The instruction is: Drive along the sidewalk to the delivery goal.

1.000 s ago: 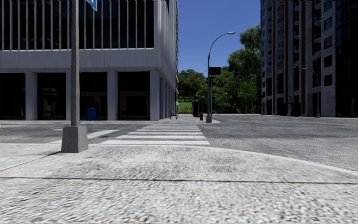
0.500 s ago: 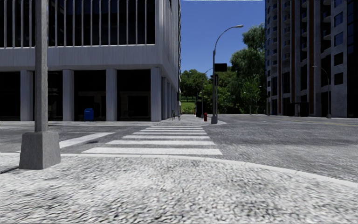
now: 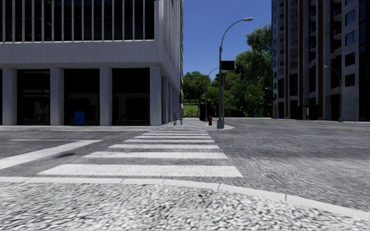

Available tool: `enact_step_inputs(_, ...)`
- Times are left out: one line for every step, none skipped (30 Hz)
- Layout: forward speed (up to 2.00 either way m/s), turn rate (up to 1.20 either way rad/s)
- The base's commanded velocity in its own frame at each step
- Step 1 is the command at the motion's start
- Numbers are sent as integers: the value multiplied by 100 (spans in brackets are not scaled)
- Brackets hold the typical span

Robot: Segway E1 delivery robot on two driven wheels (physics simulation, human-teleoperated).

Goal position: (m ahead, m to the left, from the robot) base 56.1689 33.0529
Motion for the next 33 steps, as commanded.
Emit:
enact_step_inputs(200, 0)
enact_step_inputs(200, 0)
enact_step_inputs(200, 0)
enact_step_inputs(200, 0)
enact_step_inputs(200, 0)
enact_step_inputs(200, 0)
enact_step_inputs(200, 0)
enact_step_inputs(200, 0)
enact_step_inputs(200, 0)
enact_step_inputs(200, 0)
enact_step_inputs(200, 0)
enact_step_inputs(200, 0)
enact_step_inputs(200, 0)
enact_step_inputs(200, 0)
enact_step_inputs(200, 0)
enact_step_inputs(200, 0)
enact_step_inputs(200, 0)
enact_step_inputs(200, 0)
enact_step_inputs(200, 0)
enact_step_inputs(200, 0)
enact_step_inputs(200, 0)
enact_step_inputs(197, 0)
enact_step_inputs(197, 0)
enact_step_inputs(187, 0)
enact_step_inputs(174, 0)
enact_step_inputs(162, 0)
enact_step_inputs(162, 0)
enact_step_inputs(155, 0)
enact_step_inputs(151, 0)
enact_step_inputs(150, 0)
enact_step_inputs(150, 0)
enact_step_inputs(150, 0)
enact_step_inputs(150, 0)
